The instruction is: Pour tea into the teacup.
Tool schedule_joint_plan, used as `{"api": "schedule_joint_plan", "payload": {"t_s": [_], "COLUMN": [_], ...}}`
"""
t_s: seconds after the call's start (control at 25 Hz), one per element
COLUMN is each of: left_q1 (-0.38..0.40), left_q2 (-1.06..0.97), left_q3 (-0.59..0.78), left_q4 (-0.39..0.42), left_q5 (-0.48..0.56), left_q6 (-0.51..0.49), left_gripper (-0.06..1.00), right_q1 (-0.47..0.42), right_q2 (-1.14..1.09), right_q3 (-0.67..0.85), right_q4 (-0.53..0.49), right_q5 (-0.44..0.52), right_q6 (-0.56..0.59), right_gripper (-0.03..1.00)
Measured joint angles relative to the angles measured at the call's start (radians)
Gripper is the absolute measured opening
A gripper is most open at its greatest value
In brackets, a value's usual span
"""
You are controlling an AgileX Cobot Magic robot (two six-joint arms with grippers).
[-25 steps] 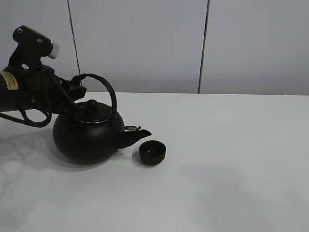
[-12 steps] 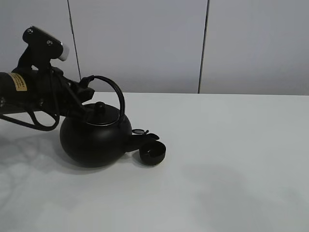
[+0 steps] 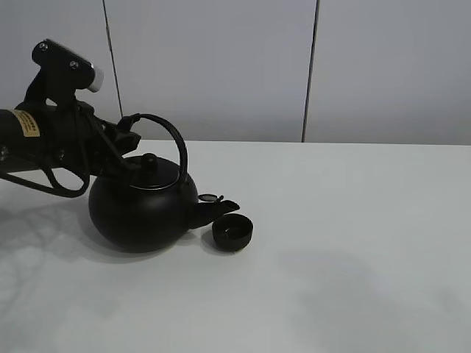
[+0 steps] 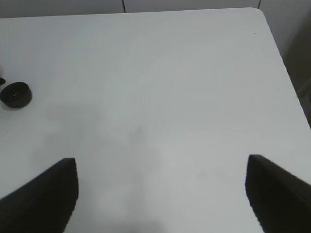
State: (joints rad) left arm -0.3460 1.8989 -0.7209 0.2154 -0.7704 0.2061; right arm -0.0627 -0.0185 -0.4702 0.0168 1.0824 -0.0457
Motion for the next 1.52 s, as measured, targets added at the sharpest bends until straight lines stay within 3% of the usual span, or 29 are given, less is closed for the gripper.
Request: {"api": "schedule_joint_plan", "payload": {"t_s": [0.52,0.8,1.52], "left_q1": [0.0,0.0,0.0], "left_q2": [0.0,0.0,0.0], "left_q3": [-0.072,-0.072,-0.079], "left_q4": [0.01,0.103,0.106], "left_q5": [0.086,0.091,0.092], "left_q6": [0.009,0.009,0.044], "left_gripper": [0.11,0.11,0.11], "right_q1": [0.0,0.0,0.0], "right_q2": [0.0,0.0,0.0], "right_q3": [0.0,0.0,0.0], "right_q4": [0.0,0.0,0.0], "right_q5": [0.0,0.001,0.0], "right_q6": [0.0,0.0,0.0], "right_gripper": [0.64,0.64,0.64]}}
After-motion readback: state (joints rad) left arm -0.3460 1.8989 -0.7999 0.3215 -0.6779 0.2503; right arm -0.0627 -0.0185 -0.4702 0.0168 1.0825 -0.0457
